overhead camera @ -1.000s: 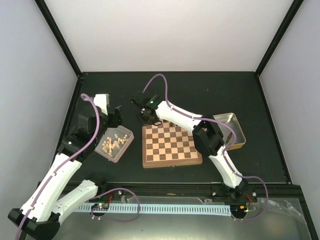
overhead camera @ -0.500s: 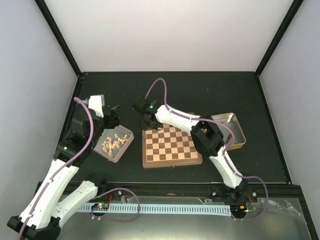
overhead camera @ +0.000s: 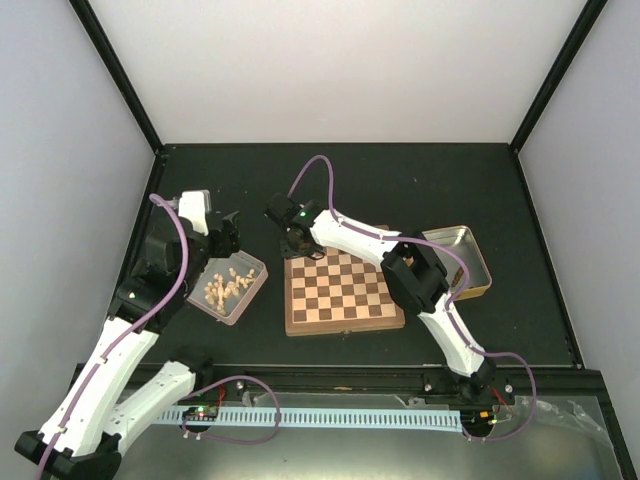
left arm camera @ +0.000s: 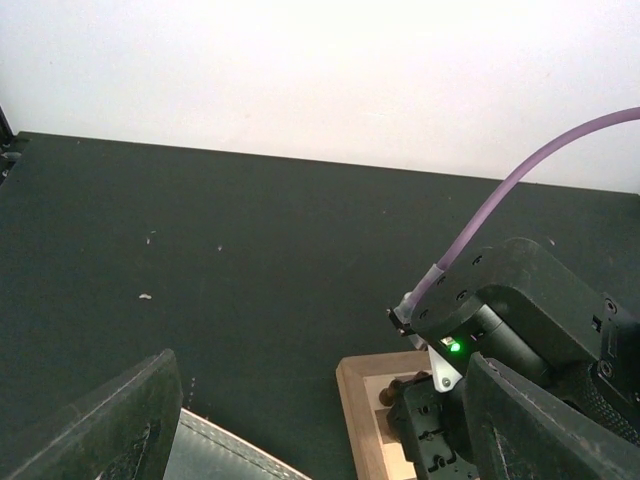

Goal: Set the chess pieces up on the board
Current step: Place the chess piece on the chessboard, then adjust the chess piece on the chessboard.

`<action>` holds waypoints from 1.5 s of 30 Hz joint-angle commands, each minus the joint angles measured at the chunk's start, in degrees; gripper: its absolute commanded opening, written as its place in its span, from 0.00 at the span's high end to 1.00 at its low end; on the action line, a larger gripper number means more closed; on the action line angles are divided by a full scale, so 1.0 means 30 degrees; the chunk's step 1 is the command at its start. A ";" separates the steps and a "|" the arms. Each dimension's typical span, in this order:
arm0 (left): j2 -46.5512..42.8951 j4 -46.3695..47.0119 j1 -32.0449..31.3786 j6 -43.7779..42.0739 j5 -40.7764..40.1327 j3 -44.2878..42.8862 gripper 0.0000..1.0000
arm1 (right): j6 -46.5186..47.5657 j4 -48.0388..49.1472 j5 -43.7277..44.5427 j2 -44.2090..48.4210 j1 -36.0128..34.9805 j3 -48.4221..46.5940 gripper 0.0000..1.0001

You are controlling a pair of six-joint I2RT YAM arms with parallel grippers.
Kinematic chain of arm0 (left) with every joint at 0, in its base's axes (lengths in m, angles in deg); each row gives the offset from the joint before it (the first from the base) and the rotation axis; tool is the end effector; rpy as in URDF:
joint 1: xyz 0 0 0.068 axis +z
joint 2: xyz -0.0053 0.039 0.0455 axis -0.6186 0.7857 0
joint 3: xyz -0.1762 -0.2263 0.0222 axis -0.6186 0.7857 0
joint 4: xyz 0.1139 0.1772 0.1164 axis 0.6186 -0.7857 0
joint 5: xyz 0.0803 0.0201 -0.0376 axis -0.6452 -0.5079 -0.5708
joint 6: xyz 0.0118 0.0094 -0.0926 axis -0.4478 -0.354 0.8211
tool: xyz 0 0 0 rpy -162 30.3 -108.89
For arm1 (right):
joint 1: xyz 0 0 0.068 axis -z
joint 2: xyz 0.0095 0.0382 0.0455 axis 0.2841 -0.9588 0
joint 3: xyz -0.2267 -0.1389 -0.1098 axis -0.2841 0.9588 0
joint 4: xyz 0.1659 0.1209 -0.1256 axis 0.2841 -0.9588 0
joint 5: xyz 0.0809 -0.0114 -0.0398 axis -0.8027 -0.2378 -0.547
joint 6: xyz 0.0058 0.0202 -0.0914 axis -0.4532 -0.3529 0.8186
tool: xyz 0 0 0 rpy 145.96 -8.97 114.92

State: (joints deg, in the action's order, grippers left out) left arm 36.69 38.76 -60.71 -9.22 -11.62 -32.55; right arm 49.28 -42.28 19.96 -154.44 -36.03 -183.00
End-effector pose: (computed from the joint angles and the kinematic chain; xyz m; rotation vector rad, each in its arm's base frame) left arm 0.1579 -0.0469 0.3443 -0.0735 1.9313 -0.2857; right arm 0.3052 0.3792 0.1567 -0.3052 2.7836 0.2081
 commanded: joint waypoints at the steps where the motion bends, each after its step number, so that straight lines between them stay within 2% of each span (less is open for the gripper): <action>1: -0.0042 0.0387 0.0149 0.0169 0.0254 -0.0030 0.21 | 0.0030 0.0339 0.0427 -0.0194 -0.0155 -0.0186 0.83; 11: -0.0019 0.0389 0.0157 0.0204 0.0320 -0.0017 0.21 | 0.0206 0.0545 -0.0246 0.0301 -0.0155 -0.0089 0.74; 17: -0.0040 0.0387 0.0169 0.0198 0.0329 -0.0016 0.21 | 0.0073 0.1527 -0.0311 0.2159 -0.0089 0.1278 0.72; 27: -0.0034 0.0389 0.0176 0.0198 0.0438 -0.0011 0.21 | -0.0262 0.0904 -0.0628 0.1837 -0.0281 0.1685 0.69; 41: -0.0096 0.0417 0.0176 0.0169 0.0437 0.0043 0.21 | -0.1222 0.0569 0.0046 0.0831 -0.0587 0.1659 0.83; 45: -0.0099 0.0417 0.0176 0.0169 0.0437 0.0042 0.21 | -0.1330 0.0356 0.0191 0.0299 -0.0592 0.1279 0.83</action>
State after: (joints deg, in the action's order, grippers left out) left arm 36.69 38.76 -60.67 -9.09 -10.61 -32.33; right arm 46.65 -40.19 18.54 -151.19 -37.63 -177.34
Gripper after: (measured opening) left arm 0.790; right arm 0.168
